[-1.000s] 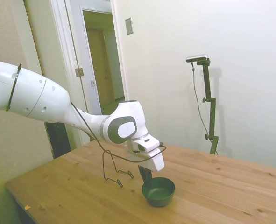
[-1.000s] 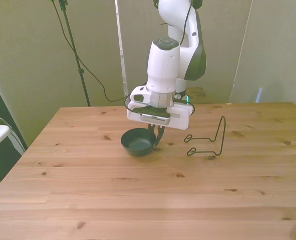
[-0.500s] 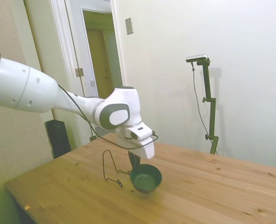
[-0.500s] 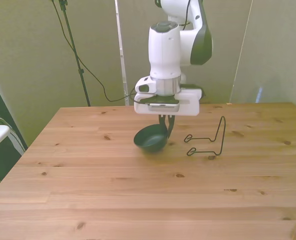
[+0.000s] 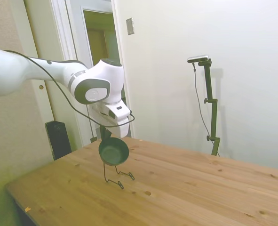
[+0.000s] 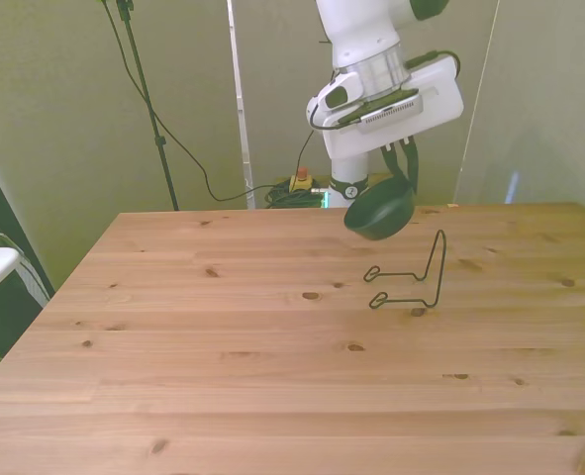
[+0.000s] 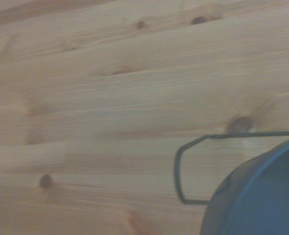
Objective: Load the bowl
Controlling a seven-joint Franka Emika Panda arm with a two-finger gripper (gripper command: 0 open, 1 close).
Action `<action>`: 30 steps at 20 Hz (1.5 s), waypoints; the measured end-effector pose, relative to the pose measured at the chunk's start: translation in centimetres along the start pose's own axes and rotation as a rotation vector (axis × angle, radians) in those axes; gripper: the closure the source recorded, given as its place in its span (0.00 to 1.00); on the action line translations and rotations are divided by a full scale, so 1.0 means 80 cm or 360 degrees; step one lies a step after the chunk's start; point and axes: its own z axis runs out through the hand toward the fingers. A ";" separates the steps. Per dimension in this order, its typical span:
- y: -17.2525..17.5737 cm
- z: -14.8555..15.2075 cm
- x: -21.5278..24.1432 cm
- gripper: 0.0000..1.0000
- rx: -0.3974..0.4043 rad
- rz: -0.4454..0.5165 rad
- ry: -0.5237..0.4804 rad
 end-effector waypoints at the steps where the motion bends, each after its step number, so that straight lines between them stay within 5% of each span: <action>1: 0.003 -0.005 0.003 1.00 0.0036 0.0007 -0.0046; 9: 0.021 -0.024 0.044 1.00 0.0240 0.0095 -0.0312; 30: 0.000 0.082 0.094 1.00 0.0139 0.0034 -0.0384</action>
